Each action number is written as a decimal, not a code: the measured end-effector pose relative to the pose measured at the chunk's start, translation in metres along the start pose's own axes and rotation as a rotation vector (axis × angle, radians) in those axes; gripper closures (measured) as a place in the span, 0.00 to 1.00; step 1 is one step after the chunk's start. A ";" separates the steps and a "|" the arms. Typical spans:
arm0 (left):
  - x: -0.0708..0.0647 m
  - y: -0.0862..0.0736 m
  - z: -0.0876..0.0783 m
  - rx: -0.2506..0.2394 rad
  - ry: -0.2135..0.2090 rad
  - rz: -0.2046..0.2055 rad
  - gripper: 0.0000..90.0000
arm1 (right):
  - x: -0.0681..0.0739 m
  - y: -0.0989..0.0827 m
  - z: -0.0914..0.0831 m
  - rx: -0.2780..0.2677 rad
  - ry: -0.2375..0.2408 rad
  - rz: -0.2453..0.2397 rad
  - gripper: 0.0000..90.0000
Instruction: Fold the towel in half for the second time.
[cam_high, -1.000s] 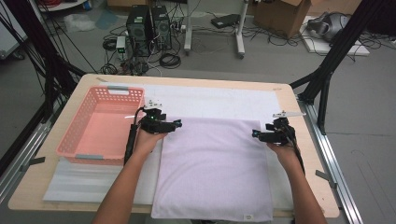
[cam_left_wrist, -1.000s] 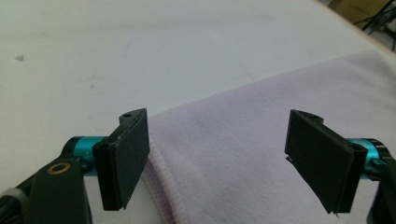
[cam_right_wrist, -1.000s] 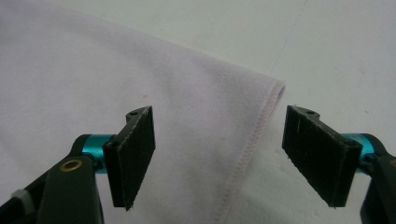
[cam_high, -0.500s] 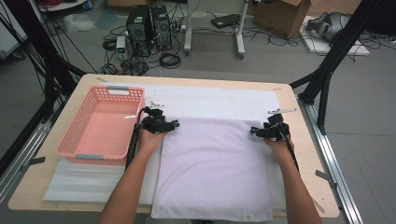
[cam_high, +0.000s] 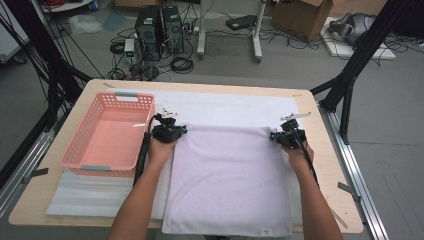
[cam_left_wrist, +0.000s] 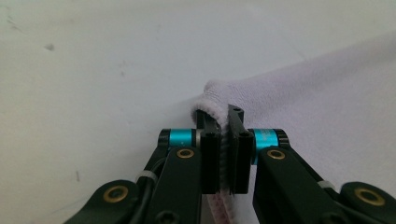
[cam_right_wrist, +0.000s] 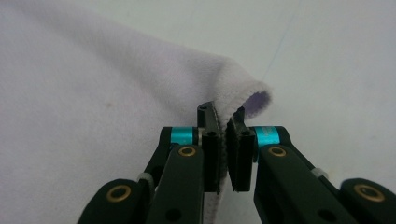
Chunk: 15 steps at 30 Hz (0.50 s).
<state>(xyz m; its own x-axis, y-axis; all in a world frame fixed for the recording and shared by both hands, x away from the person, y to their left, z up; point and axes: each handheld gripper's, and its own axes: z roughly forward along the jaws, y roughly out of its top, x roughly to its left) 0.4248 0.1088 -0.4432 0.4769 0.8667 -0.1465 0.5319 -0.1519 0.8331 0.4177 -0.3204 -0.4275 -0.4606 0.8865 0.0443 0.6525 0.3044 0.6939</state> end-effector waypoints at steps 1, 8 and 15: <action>-0.001 0.002 -0.002 -0.028 0.007 -0.003 0.95 | -0.002 0.002 -0.004 -0.028 -0.004 0.008 0.96; -0.002 0.041 -0.006 -0.099 0.005 0.007 0.95 | -0.011 0.027 -0.017 -0.112 -0.064 0.025 0.96; 0.002 0.060 -0.009 -0.157 -0.013 -0.019 0.95 | -0.019 0.048 -0.027 -0.216 -0.079 0.041 0.95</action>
<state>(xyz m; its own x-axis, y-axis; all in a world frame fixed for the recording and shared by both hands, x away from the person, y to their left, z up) 0.4516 0.1055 -0.3888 0.4773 0.8625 -0.1684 0.4250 -0.0588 0.9033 0.4413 -0.3327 -0.3754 -0.3828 0.9235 0.0249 0.5220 0.1939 0.8306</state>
